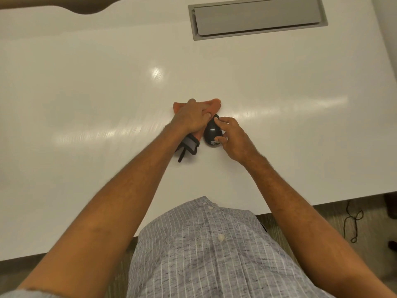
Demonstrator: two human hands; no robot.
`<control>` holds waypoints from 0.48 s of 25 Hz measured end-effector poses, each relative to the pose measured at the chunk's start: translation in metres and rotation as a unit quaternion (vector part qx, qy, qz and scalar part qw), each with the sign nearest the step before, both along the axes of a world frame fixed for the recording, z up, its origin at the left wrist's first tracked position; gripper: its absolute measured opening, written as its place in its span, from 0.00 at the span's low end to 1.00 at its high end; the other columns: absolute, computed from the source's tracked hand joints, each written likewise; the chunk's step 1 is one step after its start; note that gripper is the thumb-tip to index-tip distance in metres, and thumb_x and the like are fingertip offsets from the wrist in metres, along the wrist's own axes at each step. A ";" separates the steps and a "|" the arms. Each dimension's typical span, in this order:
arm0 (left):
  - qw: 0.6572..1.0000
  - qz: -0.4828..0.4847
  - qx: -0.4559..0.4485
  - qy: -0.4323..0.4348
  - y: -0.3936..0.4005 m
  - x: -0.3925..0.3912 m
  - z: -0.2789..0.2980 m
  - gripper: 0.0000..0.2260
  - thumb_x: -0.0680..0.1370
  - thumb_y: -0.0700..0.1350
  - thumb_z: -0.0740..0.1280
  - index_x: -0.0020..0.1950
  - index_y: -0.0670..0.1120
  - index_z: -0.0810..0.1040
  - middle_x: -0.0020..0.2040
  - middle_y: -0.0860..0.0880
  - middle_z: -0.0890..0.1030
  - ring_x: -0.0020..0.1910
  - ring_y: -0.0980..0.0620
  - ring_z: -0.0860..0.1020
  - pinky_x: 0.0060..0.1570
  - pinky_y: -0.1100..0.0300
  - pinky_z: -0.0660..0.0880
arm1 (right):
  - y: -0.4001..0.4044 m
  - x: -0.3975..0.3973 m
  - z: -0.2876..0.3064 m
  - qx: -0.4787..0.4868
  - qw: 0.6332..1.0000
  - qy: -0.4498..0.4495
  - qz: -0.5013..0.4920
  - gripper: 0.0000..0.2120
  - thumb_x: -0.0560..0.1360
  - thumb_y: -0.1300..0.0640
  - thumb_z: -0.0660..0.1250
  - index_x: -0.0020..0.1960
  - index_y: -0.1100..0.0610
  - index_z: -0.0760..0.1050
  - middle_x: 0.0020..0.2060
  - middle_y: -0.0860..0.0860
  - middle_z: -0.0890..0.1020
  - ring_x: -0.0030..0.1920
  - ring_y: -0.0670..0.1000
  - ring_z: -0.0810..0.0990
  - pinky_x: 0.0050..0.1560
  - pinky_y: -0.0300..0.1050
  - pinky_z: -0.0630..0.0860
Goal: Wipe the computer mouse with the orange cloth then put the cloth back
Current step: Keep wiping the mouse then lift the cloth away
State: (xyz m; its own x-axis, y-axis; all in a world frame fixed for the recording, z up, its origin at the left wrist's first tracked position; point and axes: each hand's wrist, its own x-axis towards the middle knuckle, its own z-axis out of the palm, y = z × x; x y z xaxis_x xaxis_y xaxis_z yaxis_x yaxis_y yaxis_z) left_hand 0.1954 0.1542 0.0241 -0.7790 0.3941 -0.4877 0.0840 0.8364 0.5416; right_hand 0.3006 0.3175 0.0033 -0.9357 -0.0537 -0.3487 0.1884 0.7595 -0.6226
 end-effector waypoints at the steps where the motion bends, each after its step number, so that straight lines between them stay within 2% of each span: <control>1: 1.000 0.000 0.018 -0.007 0.000 0.000 0.000 0.22 0.81 0.54 0.56 0.73 0.58 0.77 0.64 0.46 0.83 0.62 0.46 0.80 0.68 0.51 0.72 | 0.000 -0.001 0.000 0.000 1.000 -0.003 -0.001 0.31 0.81 0.62 0.68 0.81 0.55 0.63 0.76 0.55 0.68 0.67 0.58 0.77 0.70 0.50 0.74; 2: 0.999 0.010 0.050 -0.005 -0.001 0.002 0.000 0.21 0.81 0.51 0.57 0.73 0.57 0.77 0.69 0.48 0.81 0.65 0.46 0.80 0.70 0.49 0.72 | 0.000 -0.001 -0.001 0.000 1.000 -0.006 -0.004 0.31 0.81 0.62 0.68 0.81 0.55 0.63 0.76 0.55 0.68 0.67 0.58 0.77 0.70 0.50 0.74; 3: 0.996 0.020 0.090 0.014 -0.001 0.008 0.001 0.20 0.81 0.48 0.58 0.72 0.56 0.78 0.69 0.51 0.81 0.66 0.47 0.80 0.72 0.47 0.70 | 0.000 -0.002 -0.001 -0.001 1.000 -0.009 -0.007 0.31 0.81 0.61 0.69 0.81 0.54 0.63 0.76 0.55 0.68 0.66 0.57 0.77 0.70 0.49 0.75; 4: 0.991 0.025 0.123 0.050 -0.002 0.017 0.002 0.19 0.81 0.45 0.58 0.70 0.55 0.78 0.64 0.53 0.83 0.65 0.48 0.80 0.72 0.45 0.70 | 0.000 -0.002 -0.002 -0.001 1.000 -0.010 -0.009 0.31 0.81 0.61 0.69 0.81 0.54 0.63 0.76 0.55 0.68 0.66 0.57 0.77 0.70 0.49 0.75; 6: 0.981 0.032 0.146 0.122 -0.004 0.038 0.002 0.18 0.80 0.40 0.57 0.67 0.52 0.75 0.51 0.53 0.82 0.54 0.48 0.82 0.64 0.43 0.74 | -0.001 -0.002 -0.004 -0.001 1.000 -0.005 -0.012 0.30 0.81 0.62 0.69 0.80 0.54 0.63 0.75 0.55 0.68 0.66 0.57 0.77 0.69 0.47 0.74; 7: 0.979 0.050 0.144 0.137 -0.005 0.050 0.000 0.19 0.79 0.38 0.57 0.69 0.51 0.73 0.50 0.52 0.82 0.52 0.48 0.80 0.63 0.42 0.75 | -0.001 -0.002 -0.004 -0.004 1.000 -0.004 -0.015 0.30 0.81 0.62 0.69 0.80 0.54 0.63 0.75 0.55 0.69 0.66 0.57 0.77 0.69 0.47 0.74; 10: 0.977 0.119 0.136 0.110 -0.007 0.090 -0.002 0.27 0.83 0.38 0.58 0.82 0.48 0.61 0.64 0.43 0.79 0.61 0.43 0.76 0.66 0.46 0.74 | 0.000 -0.003 -0.006 -0.005 1.000 -0.004 -0.020 0.30 0.80 0.62 0.70 0.80 0.55 0.65 0.74 0.56 0.70 0.66 0.57 0.78 0.69 0.48 0.75; 12: 0.981 0.123 0.121 0.086 -0.006 0.113 -0.003 0.27 0.84 0.39 0.58 0.83 0.45 0.58 0.62 0.42 0.78 0.59 0.44 0.76 0.61 0.49 0.77 | 0.001 -0.003 -0.005 0.004 1.000 -0.003 -0.015 0.30 0.80 0.62 0.71 0.79 0.54 0.66 0.73 0.56 0.71 0.65 0.57 0.78 0.67 0.47 0.75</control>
State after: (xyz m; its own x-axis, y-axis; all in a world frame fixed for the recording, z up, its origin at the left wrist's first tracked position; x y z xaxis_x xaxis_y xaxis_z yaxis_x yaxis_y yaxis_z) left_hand 0.3089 0.1478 0.0207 -0.9280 0.2716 -0.2553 0.0033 0.6909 0.7230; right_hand 0.2973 0.3186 -0.0020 -0.9347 -0.0233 -0.3547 0.2146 0.7586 -0.6152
